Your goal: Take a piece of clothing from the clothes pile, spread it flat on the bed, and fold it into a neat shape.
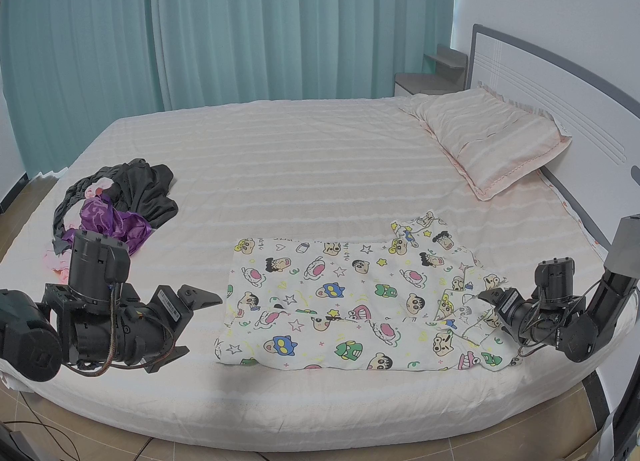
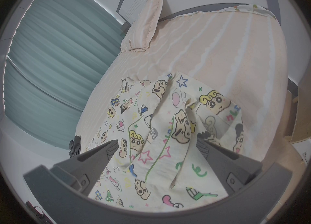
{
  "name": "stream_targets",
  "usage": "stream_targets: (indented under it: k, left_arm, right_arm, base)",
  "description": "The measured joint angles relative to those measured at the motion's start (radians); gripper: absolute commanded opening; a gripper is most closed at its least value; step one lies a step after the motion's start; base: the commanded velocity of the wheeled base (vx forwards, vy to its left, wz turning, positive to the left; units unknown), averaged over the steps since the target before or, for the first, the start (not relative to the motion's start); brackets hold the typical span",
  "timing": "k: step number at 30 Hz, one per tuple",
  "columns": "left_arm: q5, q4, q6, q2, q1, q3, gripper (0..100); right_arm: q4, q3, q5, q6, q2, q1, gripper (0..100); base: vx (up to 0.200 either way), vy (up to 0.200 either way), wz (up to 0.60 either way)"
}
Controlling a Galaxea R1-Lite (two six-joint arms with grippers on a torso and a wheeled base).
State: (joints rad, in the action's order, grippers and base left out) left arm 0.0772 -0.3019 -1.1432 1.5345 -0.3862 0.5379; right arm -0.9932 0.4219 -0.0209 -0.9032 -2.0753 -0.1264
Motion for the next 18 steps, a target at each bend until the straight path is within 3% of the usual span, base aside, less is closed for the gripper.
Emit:
stream_targets:
  k: [15, 16, 18]
  left_arm:
    - [-0.004, -0.045, 0.003, 0.022, 0.001, -0.024, 100]
    - [-0.003, -0.045, 0.003, 0.022, 0.001, -0.024, 100]
    - [-0.003, -0.046, 0.003, 0.024, 0.002, -0.024, 100]
  right_arm:
    - [-0.062, 0.049, -0.006, 0.032, -0.110, 0.041, 100]
    - [-0.064, 0.054, -0.006, 0.032, -0.116, 0.043, 0]
    - [-0.072, 0.063, -0.006, 0.033, -0.128, 0.046, 0]
  base:
    - [0.000, 0.000, 0.00]
    - [0.000, 0.000, 0.00]
    - [0.000, 0.000, 0.00]
